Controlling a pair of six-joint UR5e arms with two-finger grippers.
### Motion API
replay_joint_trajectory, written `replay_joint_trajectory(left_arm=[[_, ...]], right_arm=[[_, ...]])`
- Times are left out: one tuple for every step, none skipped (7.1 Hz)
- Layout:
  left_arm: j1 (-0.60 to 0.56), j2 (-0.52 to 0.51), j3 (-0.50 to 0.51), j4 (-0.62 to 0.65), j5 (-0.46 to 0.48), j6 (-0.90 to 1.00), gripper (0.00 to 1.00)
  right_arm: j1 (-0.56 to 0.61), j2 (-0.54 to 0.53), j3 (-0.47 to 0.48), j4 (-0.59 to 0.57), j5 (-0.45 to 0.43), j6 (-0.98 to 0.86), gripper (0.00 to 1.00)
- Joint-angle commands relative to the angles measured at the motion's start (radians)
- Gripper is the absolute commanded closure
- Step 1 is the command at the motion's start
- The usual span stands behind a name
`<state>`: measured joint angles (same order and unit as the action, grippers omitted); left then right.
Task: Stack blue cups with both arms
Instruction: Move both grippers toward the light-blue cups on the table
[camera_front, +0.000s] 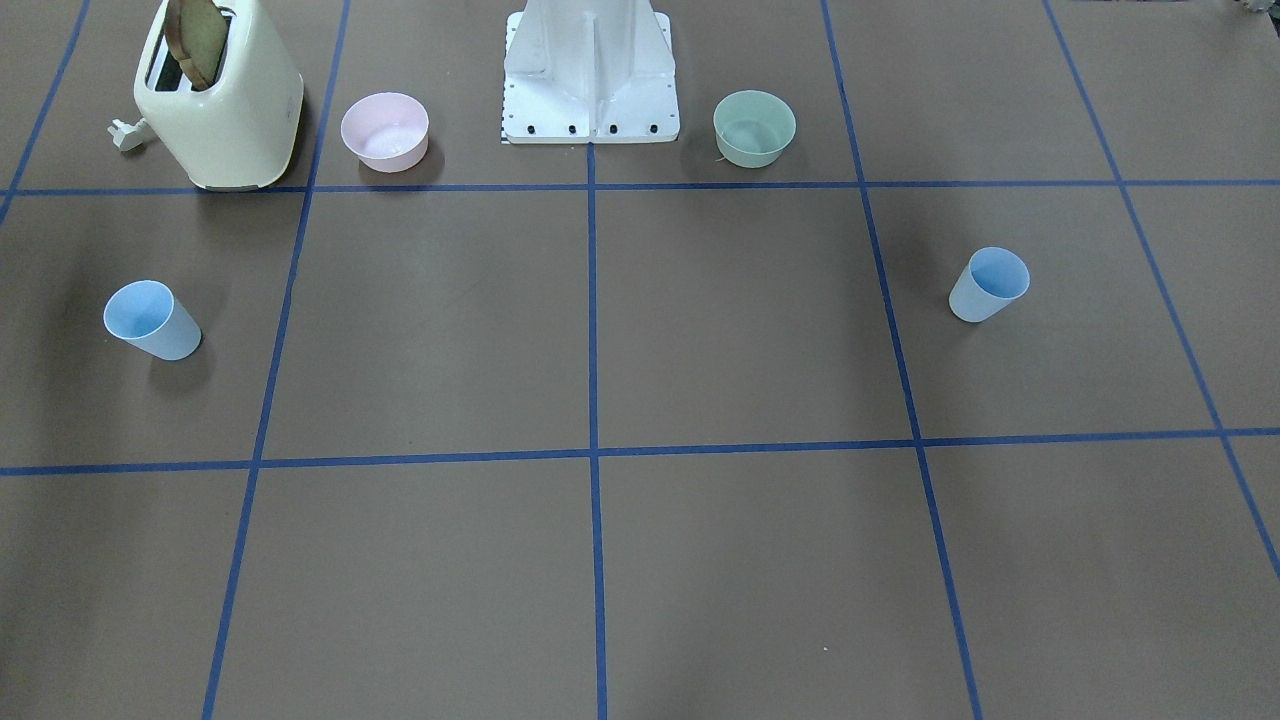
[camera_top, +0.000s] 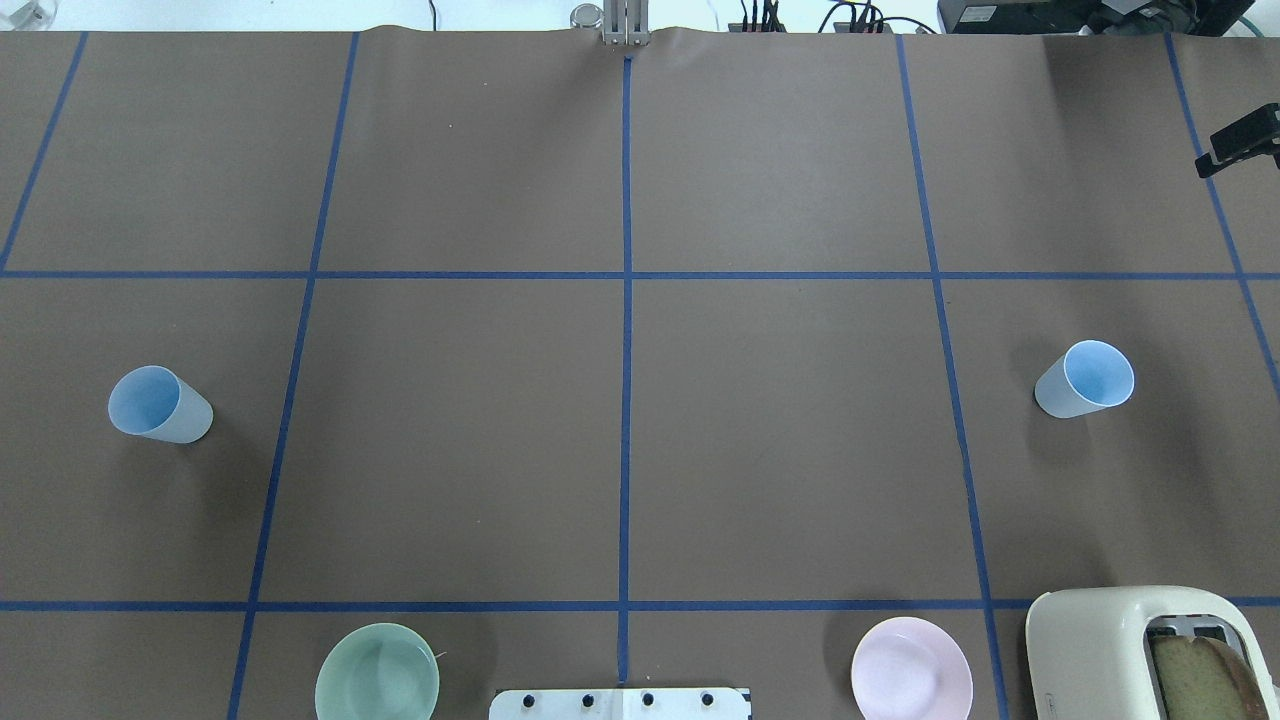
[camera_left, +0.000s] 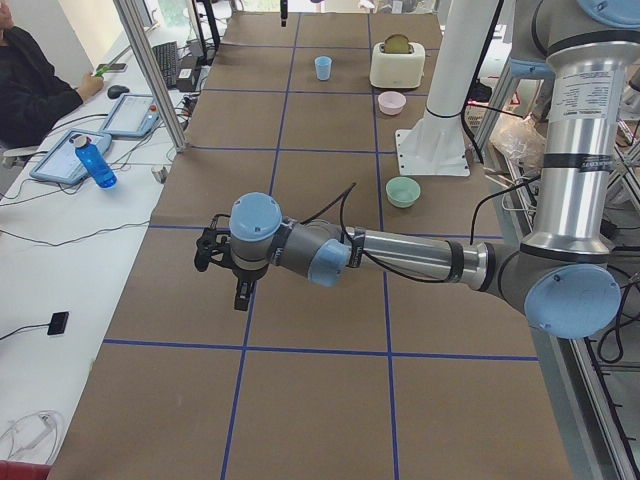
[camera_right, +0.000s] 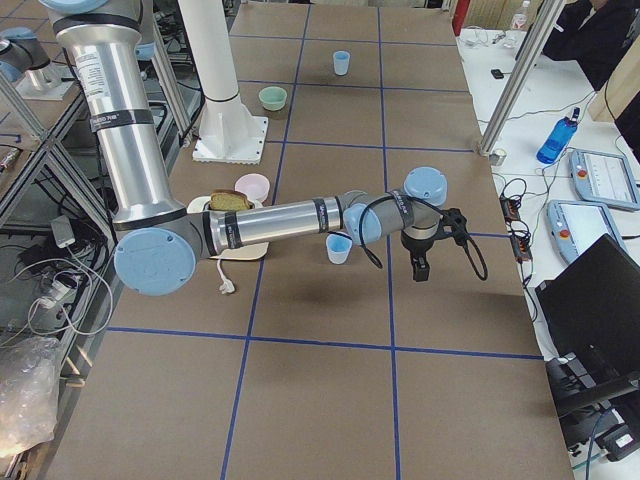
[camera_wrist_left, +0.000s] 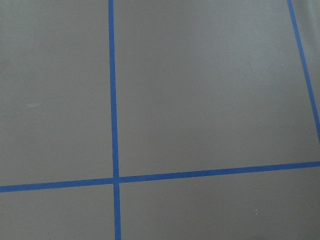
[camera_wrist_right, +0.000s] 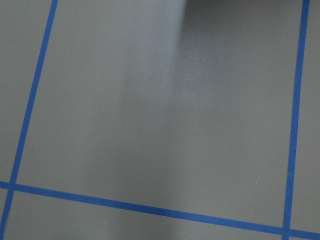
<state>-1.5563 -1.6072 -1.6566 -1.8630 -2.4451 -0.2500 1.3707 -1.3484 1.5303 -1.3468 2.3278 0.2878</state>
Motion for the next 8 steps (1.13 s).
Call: replay_joint_trajectory(left_arm=[[-0.001,0.001,-0.002,-0.001,0.001,0.0,0.02],[-0.001,0.001,-0.003,-0.004,0.0,0.0,0.02],[0.002,-0.002,-0.002,0.001,0.015,-0.002,0.02],[0.024,0.0,-0.003,-0.007,0.012,-0.056,0.02],[0.088,0.019,-0.014,-0.084,0.015,-0.155,0.02],[0.146,0.039,-0.011,-0.199,0.02,-0.286,0.02],[0.209,0.059,-0.011,-0.302,0.052,-0.393,0.02],[0.273,0.064,-0.018,-0.361,0.104,-0.485,0.02]], right_arm=[[-0.001,0.0,-0.004,0.0,-0.001,0.002,0.0],[-0.001,0.005,-0.006,0.002,-0.007,-0.001,0.0],[-0.024,0.044,-0.016,0.0,-0.072,0.001,0.0],[-0.024,0.001,0.008,-0.002,-0.083,0.005,0.0],[-0.033,-0.044,0.058,0.002,-0.041,0.005,0.0],[-0.063,-0.116,0.156,0.018,0.019,0.084,0.0],[-0.128,-0.167,0.227,0.131,0.007,0.293,0.0],[-0.197,-0.205,0.234,0.249,-0.017,0.462,0.0]])
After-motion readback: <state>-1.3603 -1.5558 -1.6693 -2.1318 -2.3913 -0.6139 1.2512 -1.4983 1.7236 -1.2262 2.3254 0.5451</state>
